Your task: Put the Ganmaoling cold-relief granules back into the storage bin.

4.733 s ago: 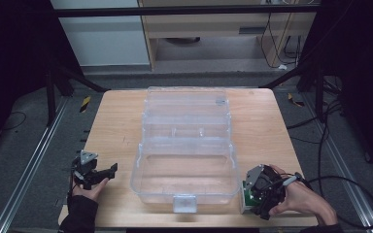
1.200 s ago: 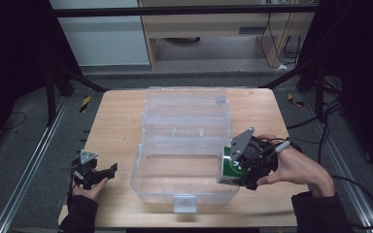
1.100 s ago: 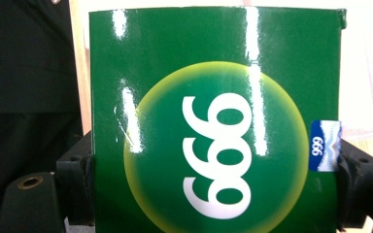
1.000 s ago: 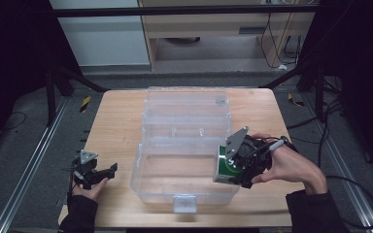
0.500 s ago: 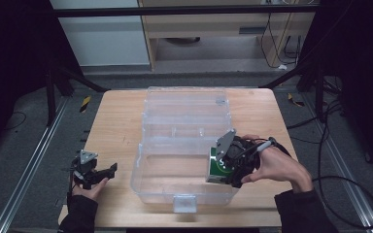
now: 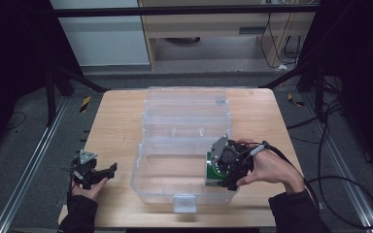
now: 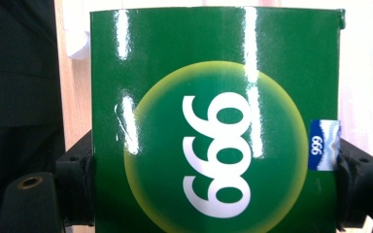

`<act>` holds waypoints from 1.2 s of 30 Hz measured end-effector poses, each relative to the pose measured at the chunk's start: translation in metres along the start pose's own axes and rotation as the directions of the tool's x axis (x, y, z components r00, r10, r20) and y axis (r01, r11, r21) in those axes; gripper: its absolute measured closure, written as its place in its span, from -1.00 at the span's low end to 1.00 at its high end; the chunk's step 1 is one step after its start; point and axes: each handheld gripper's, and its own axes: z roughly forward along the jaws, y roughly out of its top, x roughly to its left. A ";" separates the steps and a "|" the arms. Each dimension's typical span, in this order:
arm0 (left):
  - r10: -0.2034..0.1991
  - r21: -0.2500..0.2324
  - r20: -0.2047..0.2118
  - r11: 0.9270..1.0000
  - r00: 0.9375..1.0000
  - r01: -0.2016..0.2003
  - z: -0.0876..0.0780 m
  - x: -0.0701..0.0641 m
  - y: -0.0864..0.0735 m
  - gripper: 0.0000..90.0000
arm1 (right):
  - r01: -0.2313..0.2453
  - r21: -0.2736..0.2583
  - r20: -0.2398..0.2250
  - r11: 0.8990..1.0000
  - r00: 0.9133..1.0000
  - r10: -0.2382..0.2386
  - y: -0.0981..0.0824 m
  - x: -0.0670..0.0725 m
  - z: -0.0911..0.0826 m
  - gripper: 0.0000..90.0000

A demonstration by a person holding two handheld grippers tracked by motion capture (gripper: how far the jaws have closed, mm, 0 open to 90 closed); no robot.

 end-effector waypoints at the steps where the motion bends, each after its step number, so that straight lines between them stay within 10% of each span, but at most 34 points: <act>1: 0.000 0.000 0.000 1.000 1.000 0.000 0.000 0.000 0.000 -0.60 | -0.004 -0.004 -0.003 1.000 1.000 0.004 -0.001 0.000 0.001 -0.64; 36: 0.000 -0.002 0.001 1.000 1.000 0.000 0.000 0.000 0.000 -0.60 | -0.024 0.048 -0.014 0.999 1.000 0.024 -0.009 0.002 0.044 -0.67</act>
